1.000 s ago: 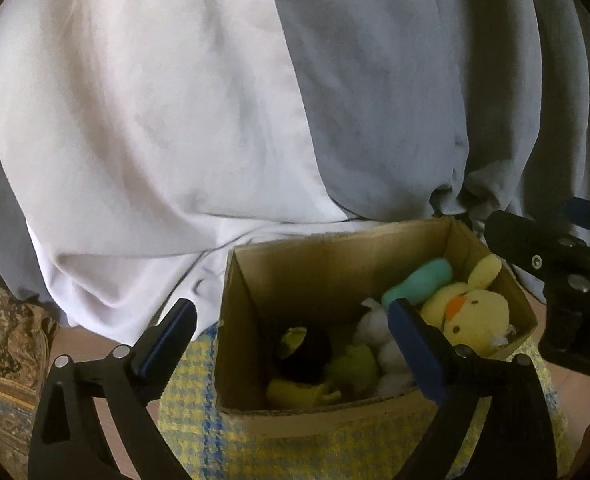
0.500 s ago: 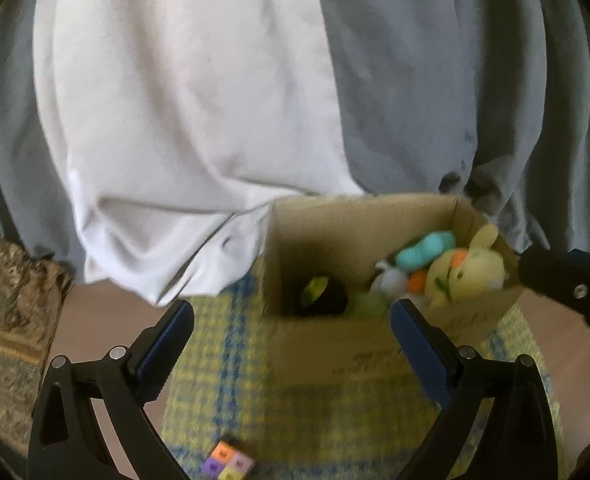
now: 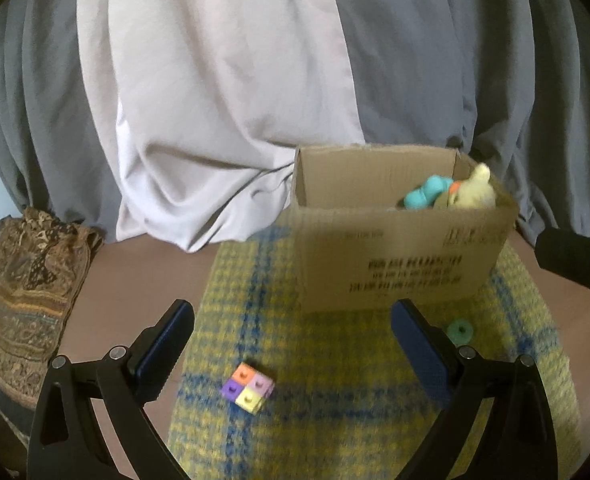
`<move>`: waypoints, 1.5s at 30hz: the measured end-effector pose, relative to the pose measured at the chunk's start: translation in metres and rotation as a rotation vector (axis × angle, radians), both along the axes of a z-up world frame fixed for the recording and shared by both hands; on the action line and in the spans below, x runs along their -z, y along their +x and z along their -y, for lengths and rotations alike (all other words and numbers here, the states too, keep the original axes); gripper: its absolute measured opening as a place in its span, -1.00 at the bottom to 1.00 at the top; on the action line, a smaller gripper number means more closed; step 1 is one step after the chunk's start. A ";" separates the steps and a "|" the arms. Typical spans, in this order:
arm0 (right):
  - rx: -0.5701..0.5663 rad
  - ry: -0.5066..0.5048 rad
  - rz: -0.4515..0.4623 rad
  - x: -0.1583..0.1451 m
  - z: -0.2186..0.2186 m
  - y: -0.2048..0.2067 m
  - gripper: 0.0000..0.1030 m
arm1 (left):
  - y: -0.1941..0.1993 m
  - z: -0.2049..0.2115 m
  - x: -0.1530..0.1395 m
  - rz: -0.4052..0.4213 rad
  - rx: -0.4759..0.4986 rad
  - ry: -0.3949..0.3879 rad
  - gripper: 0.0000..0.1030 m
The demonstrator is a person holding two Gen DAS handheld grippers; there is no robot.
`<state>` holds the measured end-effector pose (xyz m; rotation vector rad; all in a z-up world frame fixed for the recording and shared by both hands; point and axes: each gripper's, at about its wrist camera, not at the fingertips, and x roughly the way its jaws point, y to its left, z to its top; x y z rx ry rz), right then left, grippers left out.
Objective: Organize objects
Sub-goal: 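Withdraw both tools toward the block cube and teal ring, then grasp the block cube with the left tool while the right tool grasps the teal ring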
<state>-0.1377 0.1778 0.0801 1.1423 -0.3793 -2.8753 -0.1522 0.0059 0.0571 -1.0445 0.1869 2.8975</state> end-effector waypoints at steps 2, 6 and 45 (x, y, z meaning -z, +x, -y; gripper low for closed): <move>-0.003 0.006 0.009 0.004 0.002 0.004 0.97 | 0.006 0.003 0.006 0.011 -0.003 0.008 0.95; -0.007 0.022 0.027 0.012 0.007 0.010 0.97 | 0.015 0.008 0.019 0.030 -0.018 0.016 0.95; 0.121 0.195 0.122 0.091 0.047 0.003 0.97 | 0.009 0.068 0.112 0.099 -0.132 0.077 0.95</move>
